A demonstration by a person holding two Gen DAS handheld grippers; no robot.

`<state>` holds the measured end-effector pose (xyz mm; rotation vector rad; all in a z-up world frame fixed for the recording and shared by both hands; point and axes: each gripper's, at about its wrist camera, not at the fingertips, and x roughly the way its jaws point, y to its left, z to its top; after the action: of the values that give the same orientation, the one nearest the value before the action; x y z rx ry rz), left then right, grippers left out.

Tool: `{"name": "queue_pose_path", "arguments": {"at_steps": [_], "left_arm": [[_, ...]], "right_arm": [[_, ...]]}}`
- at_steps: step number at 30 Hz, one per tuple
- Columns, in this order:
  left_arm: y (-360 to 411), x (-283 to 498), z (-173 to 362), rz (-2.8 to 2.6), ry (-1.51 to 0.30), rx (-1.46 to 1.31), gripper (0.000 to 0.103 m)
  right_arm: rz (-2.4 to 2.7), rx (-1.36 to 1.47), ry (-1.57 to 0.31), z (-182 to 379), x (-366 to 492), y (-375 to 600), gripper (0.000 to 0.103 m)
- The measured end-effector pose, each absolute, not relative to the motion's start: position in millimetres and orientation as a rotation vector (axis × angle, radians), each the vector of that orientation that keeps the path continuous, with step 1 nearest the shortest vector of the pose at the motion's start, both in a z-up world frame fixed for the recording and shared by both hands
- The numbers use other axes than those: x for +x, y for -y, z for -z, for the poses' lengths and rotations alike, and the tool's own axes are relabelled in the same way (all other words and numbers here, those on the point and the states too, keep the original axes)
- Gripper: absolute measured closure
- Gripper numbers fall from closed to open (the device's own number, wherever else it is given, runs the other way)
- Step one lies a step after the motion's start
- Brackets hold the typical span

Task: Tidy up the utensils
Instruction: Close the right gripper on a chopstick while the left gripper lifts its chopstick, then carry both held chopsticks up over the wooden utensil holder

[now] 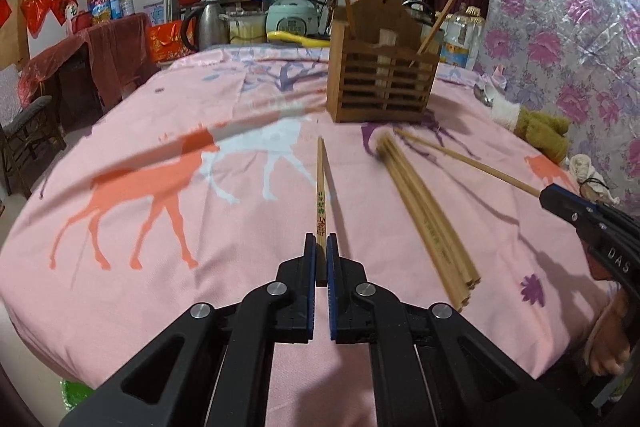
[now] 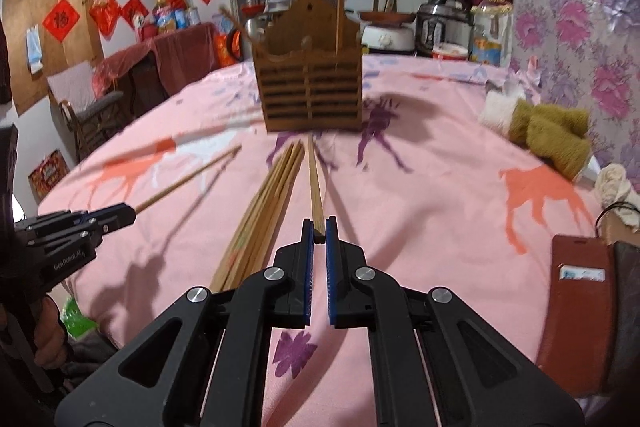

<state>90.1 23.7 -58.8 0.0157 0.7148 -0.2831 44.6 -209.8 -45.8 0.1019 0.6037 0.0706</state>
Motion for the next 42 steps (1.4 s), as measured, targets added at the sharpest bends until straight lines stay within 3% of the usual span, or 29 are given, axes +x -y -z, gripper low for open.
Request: {"name": "queue_pose_path", "arguments": {"at_steps": [10, 18, 22, 27, 32, 40, 41, 42], "left_arm": [[-26, 89, 8, 0.304, -0.654, 0.007, 0.097], [-24, 104, -21, 0.344, -0.639, -0.030, 0.098], [-24, 112, -22, 0.352, -0.656, -0.052, 0.097], [-22, 111, -22, 0.351, -0.656, -0.045, 0.097], [-18, 112, -21, 0.348, -0.655, -0.031, 0.097], [-14, 113, -19, 0.343, -0.655, -0.025, 0.098], [-14, 113, -18, 0.343, -0.655, -0.023, 0.097], [-14, 113, -19, 0.343, -0.654, -0.022, 0.097]], "right_arm": [[-0.063, 0.157, -0.479, -9, 43, 227, 0.096], [-0.088, 0.179, -0.487, -21, 55, 227, 0.093], [-0.135, 0.158, -0.550, -4, 51, 223, 0.090], [-0.162, 0.104, -0.670, 41, 37, 223, 0.075], [-0.148, 0.121, -0.764, 78, 26, 235, 0.068], [-0.116, 0.106, -0.814, 102, 30, 232, 0.070], [-0.111, 0.105, -0.816, 102, 30, 232, 0.072], [-0.099, 0.100, -0.813, 103, 30, 232, 0.089]]}}
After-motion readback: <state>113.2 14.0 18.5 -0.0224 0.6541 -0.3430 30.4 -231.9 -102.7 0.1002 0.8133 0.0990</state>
